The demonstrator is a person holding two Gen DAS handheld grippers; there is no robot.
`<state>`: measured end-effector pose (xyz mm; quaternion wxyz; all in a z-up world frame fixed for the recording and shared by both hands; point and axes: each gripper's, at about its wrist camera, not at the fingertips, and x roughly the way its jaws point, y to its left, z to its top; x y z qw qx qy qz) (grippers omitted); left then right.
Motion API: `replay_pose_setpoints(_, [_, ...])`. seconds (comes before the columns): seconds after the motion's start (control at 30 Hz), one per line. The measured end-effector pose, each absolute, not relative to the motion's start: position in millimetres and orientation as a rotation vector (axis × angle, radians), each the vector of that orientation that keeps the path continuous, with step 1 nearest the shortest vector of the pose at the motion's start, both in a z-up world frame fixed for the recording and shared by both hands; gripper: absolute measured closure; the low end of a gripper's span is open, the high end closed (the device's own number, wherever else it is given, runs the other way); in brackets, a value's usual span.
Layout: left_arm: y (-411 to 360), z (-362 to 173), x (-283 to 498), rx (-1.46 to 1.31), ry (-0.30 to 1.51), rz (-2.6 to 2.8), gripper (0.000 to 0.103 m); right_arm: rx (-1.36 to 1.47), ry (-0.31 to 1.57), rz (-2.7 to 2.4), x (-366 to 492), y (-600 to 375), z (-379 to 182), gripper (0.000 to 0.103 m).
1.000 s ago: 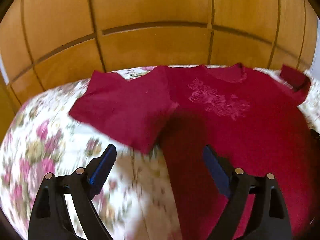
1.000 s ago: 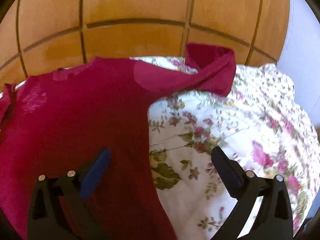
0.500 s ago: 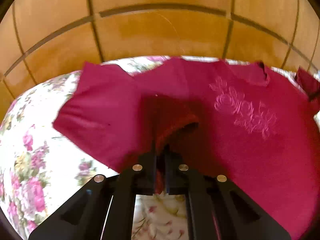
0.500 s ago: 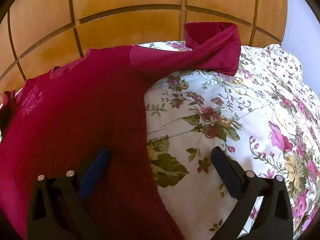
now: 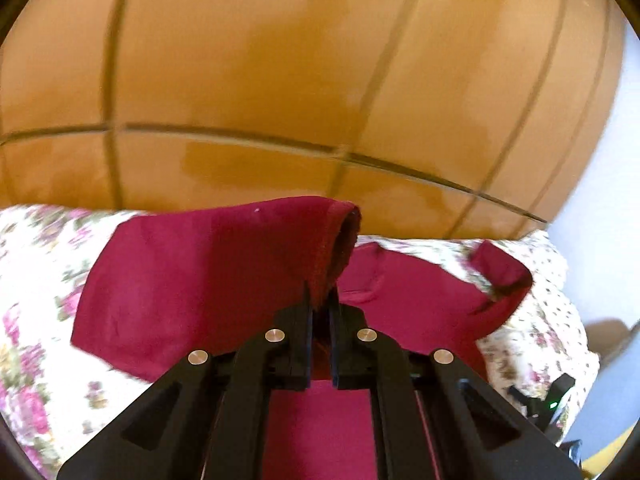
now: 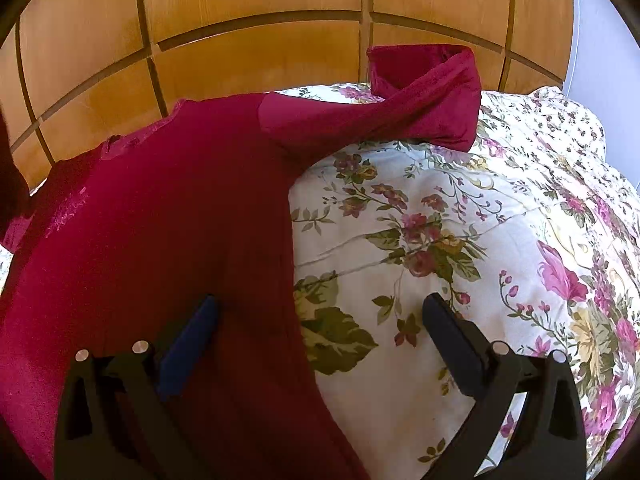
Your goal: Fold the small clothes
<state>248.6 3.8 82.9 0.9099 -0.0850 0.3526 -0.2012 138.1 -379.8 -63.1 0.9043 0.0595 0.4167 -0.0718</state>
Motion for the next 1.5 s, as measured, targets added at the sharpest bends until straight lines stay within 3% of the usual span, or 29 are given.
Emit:
replay_pose_setpoints(0.3, [-127.1,24.3,278.4,-0.074,0.806,-0.502,0.097,0.129,0.857,-0.146,137.4,-380.3,-62.9,0.002])
replay_pose_setpoints(0.33, [-138.0,13.8,280.9,-0.064,0.826,-0.504,0.086,0.130,0.858,-0.146,137.3,-380.5,-62.8,0.002])
replay_pose_setpoints(0.43, [-146.2,-12.5,273.2,-0.092,0.874,-0.518,0.039,0.131,0.858,-0.146,137.3,-380.3,-63.1,0.002])
replay_pose_setpoints(0.47, [-141.0,-16.2,267.6,-0.105,0.867,-0.524,0.034,0.131,0.858,-0.146,137.1,-380.2,-63.4,0.002])
replay_pose_setpoints(0.77, [-30.9,-22.7,200.3,-0.048,0.692,-0.226,0.034,0.125,0.807,-0.157,129.0,-379.2,-56.3,0.002])
replay_pose_setpoints(0.83, [-2.8,-32.4,199.1,-0.048,0.730,-0.104,0.034,0.102,0.804,-0.164,127.4,-375.7,-50.5,0.002])
replay_pose_setpoints(0.93, [27.9,-47.8,201.9,-0.067,0.788,0.008,0.043,0.058,0.764,-0.093,126.7,-358.6,-24.0,0.002])
replay_pose_setpoints(1.03, [42.1,-65.3,214.5,-0.084,0.840,0.089,0.043,0.085,0.750,0.045,137.9,-338.9,2.3,0.004])
replay_pose_setpoints(1.13, [48.4,-75.6,227.6,-0.158,0.879,0.095,0.044,0.202,0.831,0.206,171.3,-323.1,9.2,0.020])
replay_pose_setpoints(1.2, [54.6,-75.1,237.5,-0.242,0.866,0.103,0.046,0.315,0.884,0.267,196.5,-319.6,1.5,0.038])
replay_pose_setpoints(1.37, [64.7,-79.6,245.9,-0.306,0.819,0.171,0.046,0.420,0.953,0.268,255.4,-305.4,-25.4,0.038])
replay_pose_setpoints(1.5, [74.9,-86.2,241.8,-0.370,0.806,0.160,0.049,0.487,1.011,0.260,286.6,-295.1,-50.3,0.047])
